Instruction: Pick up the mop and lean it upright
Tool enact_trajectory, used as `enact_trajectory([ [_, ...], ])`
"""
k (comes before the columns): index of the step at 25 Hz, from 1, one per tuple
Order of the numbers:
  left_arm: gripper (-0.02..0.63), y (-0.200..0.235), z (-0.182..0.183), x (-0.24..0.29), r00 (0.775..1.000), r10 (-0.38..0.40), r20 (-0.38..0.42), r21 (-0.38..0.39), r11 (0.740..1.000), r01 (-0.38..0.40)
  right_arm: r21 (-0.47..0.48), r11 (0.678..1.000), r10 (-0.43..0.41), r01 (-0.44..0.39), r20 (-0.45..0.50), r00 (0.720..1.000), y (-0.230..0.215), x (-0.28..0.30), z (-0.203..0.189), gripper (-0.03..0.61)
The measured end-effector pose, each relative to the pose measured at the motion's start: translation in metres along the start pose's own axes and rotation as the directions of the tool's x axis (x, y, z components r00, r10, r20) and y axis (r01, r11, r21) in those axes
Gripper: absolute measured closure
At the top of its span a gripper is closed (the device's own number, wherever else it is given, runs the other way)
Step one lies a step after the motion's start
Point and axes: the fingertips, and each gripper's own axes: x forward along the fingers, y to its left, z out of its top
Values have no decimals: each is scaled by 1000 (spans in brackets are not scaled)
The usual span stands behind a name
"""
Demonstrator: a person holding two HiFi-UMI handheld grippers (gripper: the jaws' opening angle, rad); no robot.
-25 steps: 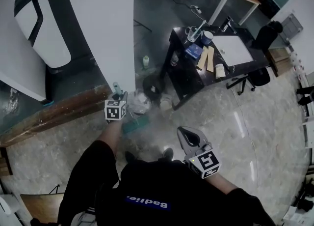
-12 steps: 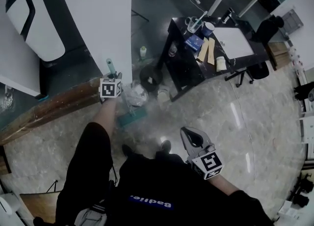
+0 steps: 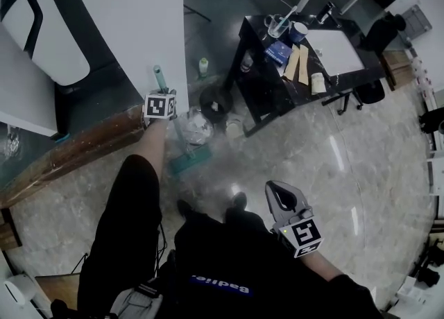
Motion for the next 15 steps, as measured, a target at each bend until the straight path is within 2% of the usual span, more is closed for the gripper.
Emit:
enact_trajectory([
  [6, 493, 12, -2, 13, 997, 13, -80, 8, 1000, -12, 18, 1000, -26, 26, -3, 1000, -4, 2, 3, 565],
  [15, 350, 26, -7, 25, 992, 33, -118, -24, 999, -36, 22, 999, -37, 37, -17, 999, -4, 6, 6, 551],
])
